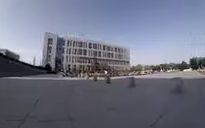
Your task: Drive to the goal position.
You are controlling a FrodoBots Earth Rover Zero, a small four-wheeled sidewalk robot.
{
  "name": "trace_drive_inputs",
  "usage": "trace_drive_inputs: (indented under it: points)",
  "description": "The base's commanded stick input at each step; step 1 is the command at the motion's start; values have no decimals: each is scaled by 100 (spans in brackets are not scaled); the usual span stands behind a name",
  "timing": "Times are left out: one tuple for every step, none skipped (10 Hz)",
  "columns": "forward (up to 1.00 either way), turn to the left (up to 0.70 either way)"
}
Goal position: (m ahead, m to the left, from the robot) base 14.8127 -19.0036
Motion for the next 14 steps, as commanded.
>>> trace_drive_inputs:
  points:
    - [100,1]
    - [100,1]
    - [100,1]
    - [100,-12]
    - [100,-39]
    - [100,-39]
    - [100,-39]
    - [100,-25]
    - [100,1]
    - [100,1]
    - [100,1]
    - [100,1]
    - [100,1]
    - [100,1]
